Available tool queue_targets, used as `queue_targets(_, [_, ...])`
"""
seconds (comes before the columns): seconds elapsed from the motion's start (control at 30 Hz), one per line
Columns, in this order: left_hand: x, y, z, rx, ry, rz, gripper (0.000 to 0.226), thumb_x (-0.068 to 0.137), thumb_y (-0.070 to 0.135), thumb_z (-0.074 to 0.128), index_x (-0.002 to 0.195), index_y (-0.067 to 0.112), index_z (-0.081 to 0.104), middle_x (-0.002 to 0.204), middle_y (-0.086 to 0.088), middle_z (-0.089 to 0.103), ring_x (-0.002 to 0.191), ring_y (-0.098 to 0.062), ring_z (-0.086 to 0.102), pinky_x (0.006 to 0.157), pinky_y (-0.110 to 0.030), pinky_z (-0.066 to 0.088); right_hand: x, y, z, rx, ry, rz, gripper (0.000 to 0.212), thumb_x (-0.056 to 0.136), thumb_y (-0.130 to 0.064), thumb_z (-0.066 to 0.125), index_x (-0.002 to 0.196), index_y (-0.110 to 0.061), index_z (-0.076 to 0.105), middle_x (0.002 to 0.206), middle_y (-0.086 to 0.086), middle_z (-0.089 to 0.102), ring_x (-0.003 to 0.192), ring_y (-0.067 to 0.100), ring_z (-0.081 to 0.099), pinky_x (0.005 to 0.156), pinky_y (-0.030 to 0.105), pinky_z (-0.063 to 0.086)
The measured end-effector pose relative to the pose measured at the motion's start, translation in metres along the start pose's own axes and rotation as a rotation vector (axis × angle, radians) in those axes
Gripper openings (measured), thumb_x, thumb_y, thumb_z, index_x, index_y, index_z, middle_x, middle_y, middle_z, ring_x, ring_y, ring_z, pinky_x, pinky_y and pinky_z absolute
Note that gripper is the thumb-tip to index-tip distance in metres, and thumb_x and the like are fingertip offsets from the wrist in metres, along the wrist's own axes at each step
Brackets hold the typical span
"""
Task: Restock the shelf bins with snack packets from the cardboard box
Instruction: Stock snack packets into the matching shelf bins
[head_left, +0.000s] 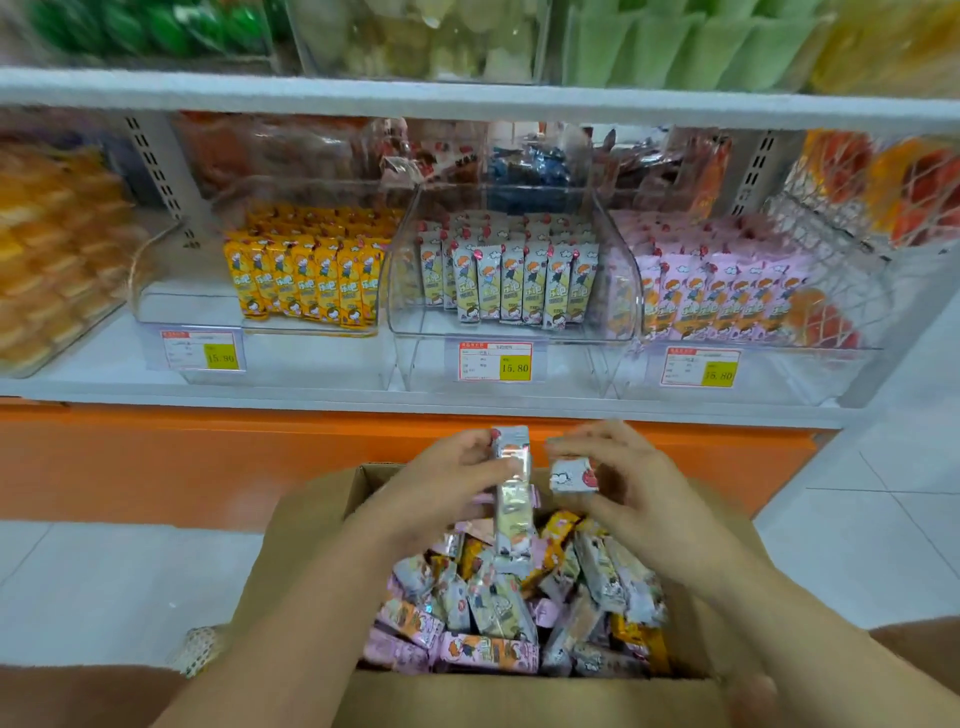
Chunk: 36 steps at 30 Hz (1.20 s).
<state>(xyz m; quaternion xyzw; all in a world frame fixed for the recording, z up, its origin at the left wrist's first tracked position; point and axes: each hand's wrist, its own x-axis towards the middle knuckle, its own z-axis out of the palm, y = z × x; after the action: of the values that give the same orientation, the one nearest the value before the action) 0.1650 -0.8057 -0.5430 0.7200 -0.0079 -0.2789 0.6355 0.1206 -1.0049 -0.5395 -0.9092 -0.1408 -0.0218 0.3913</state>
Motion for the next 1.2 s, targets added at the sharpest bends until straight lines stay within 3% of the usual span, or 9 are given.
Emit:
queue_targets(0.13, [-0.015, 0.031, 0.001, -0.158, 0.005, 0.1, 0.032, 0.089, 0.018, 0.063, 0.12, 0.018, 0.057, 0.116, -0.001, 0.067, 0.107, -0.016, 0.064, 0.094, -0.04, 0.052, -0.007, -0.027, -0.015, 0.031, 0.0, -0.12, 0.068, 0.079, 0.009, 0.059, 0.116, -0.048, 0.054, 0.139, -0.024, 0.033, 0.117, -0.007, 0.045, 0.082, 0.009, 0.042])
queue_targets(0.27, [-0.028, 0.047, -0.002, -0.213, -0.019, 0.171, 0.04, 0.086, 0.017, 0.063, 0.124, 0.012, 0.055, 0.116, -0.003, 0.068, 0.108, -0.016, 0.064, 0.091, -0.041, 0.053, -0.013, -0.048, -0.021, 0.092, 0.04, -0.135, 0.042, 0.082, -0.034, 0.071, 0.121, -0.042, 0.056, 0.141, -0.034, 0.027, 0.123, -0.01, 0.041, 0.099, 0.018, 0.04])
queue_targets(0.37, [-0.033, 0.056, -0.007, -0.239, -0.045, 0.196, 0.057, 0.077, 0.02, 0.066, 0.13, 0.008, 0.051, 0.118, -0.008, 0.067, 0.11, -0.023, 0.064, 0.096, -0.048, 0.05, -0.015, -0.059, -0.023, 0.23, 0.11, -0.089, 0.03, 0.08, -0.052, 0.063, 0.106, -0.038, 0.068, 0.132, -0.034, 0.035, 0.117, -0.005, 0.05, 0.089, 0.023, 0.049])
queue_targets(0.47, [-0.035, 0.068, -0.012, -0.302, -0.069, 0.236, 0.051, 0.077, 0.015, 0.065, 0.126, 0.005, 0.053, 0.112, -0.008, 0.069, 0.1, -0.021, 0.068, 0.088, -0.043, 0.055, -0.01, -0.07, -0.026, 0.329, 0.197, -0.082, 0.016, 0.084, -0.032, 0.064, 0.099, -0.036, 0.066, 0.11, -0.026, 0.051, 0.101, 0.003, 0.06, 0.081, 0.023, 0.051])
queue_targets(0.57, [-0.037, 0.081, -0.018, -0.277, -0.066, 0.298, 0.037, 0.084, 0.011, 0.061, 0.121, 0.01, 0.055, 0.112, -0.005, 0.07, 0.098, -0.017, 0.068, 0.085, -0.039, 0.057, 0.001, -0.08, -0.032, 0.461, 0.13, -0.021, 0.038, 0.084, -0.008, 0.068, 0.106, -0.033, 0.049, 0.091, -0.03, 0.058, 0.081, 0.0, 0.061, 0.071, 0.021, 0.05])
queue_targets(0.87, [-0.026, 0.123, -0.084, -0.167, 0.246, 0.559, 0.026, 0.091, 0.011, 0.058, 0.115, 0.02, 0.056, 0.095, 0.01, 0.071, 0.09, -0.006, 0.066, 0.081, -0.027, 0.05, 0.079, -0.105, -0.077, 0.115, 0.396, -0.065, 0.03, 0.081, -0.02, 0.073, 0.099, -0.032, 0.053, 0.089, -0.007, 0.057, 0.068, 0.004, 0.052, 0.059, 0.016, 0.042])
queue_targets(0.93, [-0.016, 0.122, -0.097, -0.126, 0.316, 0.606, 0.019, 0.091, 0.011, 0.059, 0.105, 0.024, 0.058, 0.093, 0.011, 0.072, 0.09, -0.006, 0.066, 0.081, -0.026, 0.048, 0.106, -0.101, -0.071, 0.079, 0.409, -0.048, 0.034, 0.079, -0.023, 0.075, 0.101, -0.033, 0.052, 0.09, 0.001, 0.058, 0.072, 0.017, 0.054, 0.065, 0.031, 0.048])
queue_targets(1.07, [0.01, 0.118, -0.11, -0.03, 0.458, 0.674, 0.025, 0.089, 0.009, 0.064, 0.098, 0.032, 0.057, 0.102, 0.011, 0.068, 0.098, -0.005, 0.064, 0.087, -0.025, 0.048, 0.162, -0.092, -0.051, -0.021, 0.387, -0.081, 0.038, 0.08, -0.018, 0.075, 0.11, -0.024, 0.052, 0.102, -0.005, 0.056, 0.083, 0.012, 0.053, 0.063, 0.009, 0.039])
queue_targets(1.2, [0.037, 0.122, -0.117, 0.147, 0.507, 0.695, 0.029, 0.086, 0.011, 0.068, 0.1, 0.032, 0.054, 0.096, 0.017, 0.065, 0.087, 0.007, 0.062, 0.075, -0.01, 0.047, 0.216, -0.076, -0.03, -0.16, 0.257, -0.046, 0.042, 0.086, -0.016, 0.069, 0.122, -0.021, 0.049, 0.132, 0.004, 0.053, 0.106, 0.02, 0.057, 0.08, 0.021, 0.042])
